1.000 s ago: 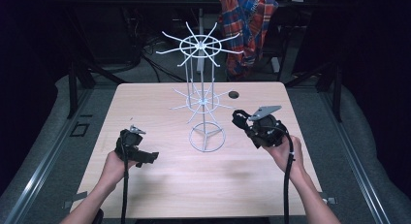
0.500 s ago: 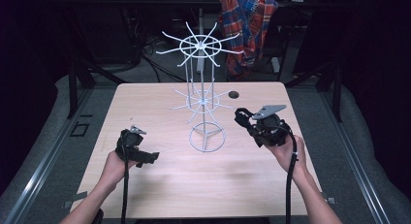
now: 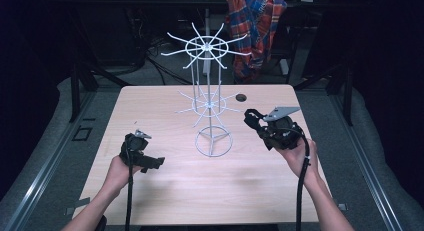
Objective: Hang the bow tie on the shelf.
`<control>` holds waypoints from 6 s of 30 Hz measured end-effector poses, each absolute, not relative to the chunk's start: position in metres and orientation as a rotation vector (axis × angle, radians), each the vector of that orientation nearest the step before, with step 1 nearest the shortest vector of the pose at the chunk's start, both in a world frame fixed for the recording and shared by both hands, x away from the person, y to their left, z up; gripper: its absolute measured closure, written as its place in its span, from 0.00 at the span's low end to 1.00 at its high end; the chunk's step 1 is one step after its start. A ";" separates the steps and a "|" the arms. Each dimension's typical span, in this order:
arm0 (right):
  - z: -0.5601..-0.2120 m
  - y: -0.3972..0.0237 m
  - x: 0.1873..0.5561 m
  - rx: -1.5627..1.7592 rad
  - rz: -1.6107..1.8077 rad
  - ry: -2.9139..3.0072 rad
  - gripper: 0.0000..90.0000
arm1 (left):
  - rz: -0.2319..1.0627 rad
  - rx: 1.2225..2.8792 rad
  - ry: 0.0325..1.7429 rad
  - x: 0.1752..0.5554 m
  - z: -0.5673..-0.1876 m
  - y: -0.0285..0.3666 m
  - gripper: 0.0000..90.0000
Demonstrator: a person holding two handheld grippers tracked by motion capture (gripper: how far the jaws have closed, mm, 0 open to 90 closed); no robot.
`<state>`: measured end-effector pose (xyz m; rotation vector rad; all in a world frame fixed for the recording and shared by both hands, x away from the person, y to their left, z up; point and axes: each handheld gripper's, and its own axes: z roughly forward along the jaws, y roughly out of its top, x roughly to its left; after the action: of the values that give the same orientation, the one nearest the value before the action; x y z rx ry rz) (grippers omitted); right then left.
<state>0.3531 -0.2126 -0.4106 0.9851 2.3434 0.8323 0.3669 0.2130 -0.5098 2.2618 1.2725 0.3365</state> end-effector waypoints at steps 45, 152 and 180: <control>-0.413 -0.176 0.368 0.896 0.827 2.396 0.84 | 0.339 2.263 1.272 0.366 -0.510 0.213 0.05; -0.434 -0.170 0.377 0.992 0.879 2.423 0.40 | 0.314 2.272 1.257 0.365 -0.510 0.213 0.05; -0.479 -0.218 0.320 1.075 0.575 2.533 0.18 | 0.311 2.290 1.232 0.365 -0.510 0.209 0.06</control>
<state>0.3205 -0.2178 -0.4786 1.0749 2.5333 0.5751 0.3648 0.2089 -0.5099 2.2903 1.2320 0.3108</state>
